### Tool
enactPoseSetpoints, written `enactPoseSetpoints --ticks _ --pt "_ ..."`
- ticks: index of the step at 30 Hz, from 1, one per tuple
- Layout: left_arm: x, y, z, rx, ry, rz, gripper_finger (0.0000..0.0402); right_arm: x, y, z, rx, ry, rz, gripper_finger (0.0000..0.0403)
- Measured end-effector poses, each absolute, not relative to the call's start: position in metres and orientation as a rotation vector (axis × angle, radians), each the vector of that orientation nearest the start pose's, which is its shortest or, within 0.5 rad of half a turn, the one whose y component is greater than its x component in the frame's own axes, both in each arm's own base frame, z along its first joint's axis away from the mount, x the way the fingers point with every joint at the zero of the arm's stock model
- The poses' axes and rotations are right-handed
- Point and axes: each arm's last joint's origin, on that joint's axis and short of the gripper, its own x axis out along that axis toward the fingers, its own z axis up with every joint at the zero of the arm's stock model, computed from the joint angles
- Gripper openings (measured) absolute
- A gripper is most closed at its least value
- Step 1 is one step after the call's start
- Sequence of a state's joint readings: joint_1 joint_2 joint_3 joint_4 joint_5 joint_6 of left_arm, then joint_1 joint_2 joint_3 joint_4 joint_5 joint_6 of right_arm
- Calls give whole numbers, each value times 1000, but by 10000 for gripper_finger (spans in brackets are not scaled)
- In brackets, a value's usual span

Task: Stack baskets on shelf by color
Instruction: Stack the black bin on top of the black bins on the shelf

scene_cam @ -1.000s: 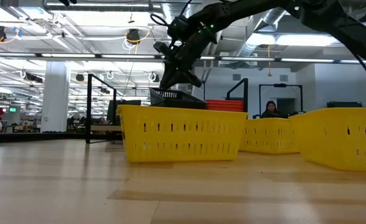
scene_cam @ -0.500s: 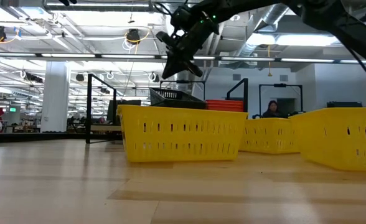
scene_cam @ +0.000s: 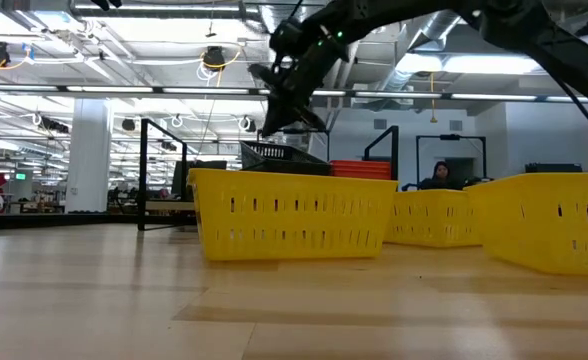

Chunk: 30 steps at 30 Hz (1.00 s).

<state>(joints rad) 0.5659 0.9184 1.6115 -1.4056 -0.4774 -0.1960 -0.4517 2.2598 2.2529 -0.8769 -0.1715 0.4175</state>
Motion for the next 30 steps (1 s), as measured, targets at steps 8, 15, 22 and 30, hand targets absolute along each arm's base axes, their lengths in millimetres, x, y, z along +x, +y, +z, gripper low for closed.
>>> enactPoseSetpoints --ticks 8,15,22,30 --pt "61 54 455 -203 646 1067 159 461 -212 250 706 877 -445 15" --pt "61 54 455 -204 645 1068 159 462 -209 249 703 885 -439 12" --pt "61 54 455 -215 639 1072 159 458 -205 233 724 1011 -456 11" --pt "59 53 453 -230 654 1075 159 466 -201 211 725 1056 -454 11"
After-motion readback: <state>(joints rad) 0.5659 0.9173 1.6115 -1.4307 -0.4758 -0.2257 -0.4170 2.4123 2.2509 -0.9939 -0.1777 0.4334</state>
